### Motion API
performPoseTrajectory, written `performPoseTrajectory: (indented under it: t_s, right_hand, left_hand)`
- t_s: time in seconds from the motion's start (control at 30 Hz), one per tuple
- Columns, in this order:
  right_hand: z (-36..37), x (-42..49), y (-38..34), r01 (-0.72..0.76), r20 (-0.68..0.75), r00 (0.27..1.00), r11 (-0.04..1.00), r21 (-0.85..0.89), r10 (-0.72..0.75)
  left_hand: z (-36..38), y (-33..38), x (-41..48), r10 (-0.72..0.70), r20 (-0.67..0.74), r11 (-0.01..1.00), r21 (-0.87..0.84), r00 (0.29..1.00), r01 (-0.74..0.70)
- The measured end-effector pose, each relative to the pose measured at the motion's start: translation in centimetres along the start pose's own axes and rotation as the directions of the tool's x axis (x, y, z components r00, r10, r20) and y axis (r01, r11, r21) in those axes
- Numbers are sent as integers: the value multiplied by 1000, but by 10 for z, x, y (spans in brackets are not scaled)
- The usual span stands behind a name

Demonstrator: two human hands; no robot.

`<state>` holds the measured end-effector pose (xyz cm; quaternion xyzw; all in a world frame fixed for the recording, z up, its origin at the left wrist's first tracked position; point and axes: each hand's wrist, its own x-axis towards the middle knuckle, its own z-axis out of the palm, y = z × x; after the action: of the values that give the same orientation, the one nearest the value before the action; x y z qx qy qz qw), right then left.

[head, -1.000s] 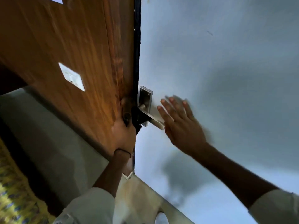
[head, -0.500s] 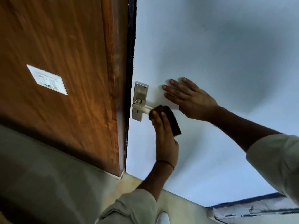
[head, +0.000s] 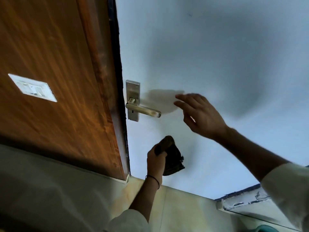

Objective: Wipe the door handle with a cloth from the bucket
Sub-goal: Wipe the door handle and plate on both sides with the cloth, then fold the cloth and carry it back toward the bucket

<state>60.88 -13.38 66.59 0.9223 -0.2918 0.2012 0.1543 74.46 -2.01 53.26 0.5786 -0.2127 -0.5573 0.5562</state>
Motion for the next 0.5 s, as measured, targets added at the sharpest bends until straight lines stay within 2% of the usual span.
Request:
performPoseTrajectory:
  t_s: [0.07, 0.17, 0.2, 0.23, 0.3, 0.33, 0.37, 0.4, 0.43, 0.5]
  right_hand:
    - [1, -47, -8, -207, 15, 978, 964, 168, 208]
    - [4, -132, -20, -528, 138, 846, 777, 343, 515]
    - [7, -159, -25, -629, 194, 770, 672, 390, 608]
    - [6, -186, -29, -728, 251, 662, 525, 442, 706]
    - [3, -239, -30, -840, 388, 369, 125, 528, 844]
    - [-2, -263, -29, -834, 480, 232, -81, 546, 846]
    - [-5, -282, -29, -787, 566, 143, -254, 562, 812]
    - [-12, -305, -28, -708, 631, 83, -400, 582, 771]
    - [-19, -328, -27, -613, 667, 54, -502, 609, 743]
    - [-40, -374, -22, -467, 668, 22, -583, 665, 744]
  left_hand:
    - [7, -1, -3, -123, 2, 984, -131, 992, 122]
    - [34, -4, -16, -222, 72, 969, -90, 972, 228]
    - [45, -7, -22, -241, 115, 968, -40, 964, 247]
    - [60, -11, -29, -261, 166, 965, 25, 951, 260]
    - [97, -25, -44, -304, 283, 951, 149, 910, 271]
    - [116, -34, -53, -326, 337, 942, 200, 884, 271]
    - [133, -43, -60, -341, 377, 934, 237, 861, 266]
    - [154, -54, -71, -362, 410, 923, 286, 837, 259]
    - [175, -65, -81, -379, 436, 910, 333, 816, 245]
    - [217, -90, -105, -384, 457, 889, 418, 802, 188]
